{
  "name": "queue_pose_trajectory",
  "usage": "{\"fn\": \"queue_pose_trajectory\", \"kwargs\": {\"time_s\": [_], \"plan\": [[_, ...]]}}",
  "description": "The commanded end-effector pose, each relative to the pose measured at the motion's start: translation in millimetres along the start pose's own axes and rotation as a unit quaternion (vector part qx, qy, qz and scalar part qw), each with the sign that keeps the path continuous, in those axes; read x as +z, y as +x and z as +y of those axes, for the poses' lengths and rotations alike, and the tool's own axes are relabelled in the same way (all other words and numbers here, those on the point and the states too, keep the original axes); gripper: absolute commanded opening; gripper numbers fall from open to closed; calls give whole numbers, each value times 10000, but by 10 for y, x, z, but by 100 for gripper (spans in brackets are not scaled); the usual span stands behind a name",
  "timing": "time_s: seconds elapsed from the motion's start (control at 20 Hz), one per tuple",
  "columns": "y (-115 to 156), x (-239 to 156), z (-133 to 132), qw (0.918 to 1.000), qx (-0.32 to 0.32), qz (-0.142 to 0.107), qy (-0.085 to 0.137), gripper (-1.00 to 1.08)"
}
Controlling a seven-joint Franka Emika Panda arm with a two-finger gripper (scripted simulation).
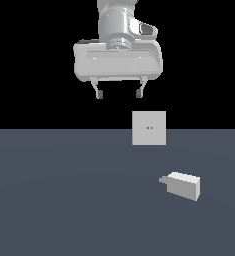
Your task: Plug the charger into the wall socket.
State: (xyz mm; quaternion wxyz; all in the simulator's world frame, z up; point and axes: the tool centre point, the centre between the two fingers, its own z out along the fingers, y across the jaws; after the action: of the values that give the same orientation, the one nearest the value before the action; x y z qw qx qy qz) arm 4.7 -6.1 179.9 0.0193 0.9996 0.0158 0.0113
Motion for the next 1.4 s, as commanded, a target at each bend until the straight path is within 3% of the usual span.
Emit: {"fn": "queue_pose_trajectory", "kwargs": {"time_s": [0.0, 0.8, 1.35], "plan": [[0, 0, 0, 10000, 0, 0, 0, 100], [-261, 195, 86, 9974, -709, 72, 67, 100], [-607, 494, 275, 9844, -1744, 178, 167, 100]]}}
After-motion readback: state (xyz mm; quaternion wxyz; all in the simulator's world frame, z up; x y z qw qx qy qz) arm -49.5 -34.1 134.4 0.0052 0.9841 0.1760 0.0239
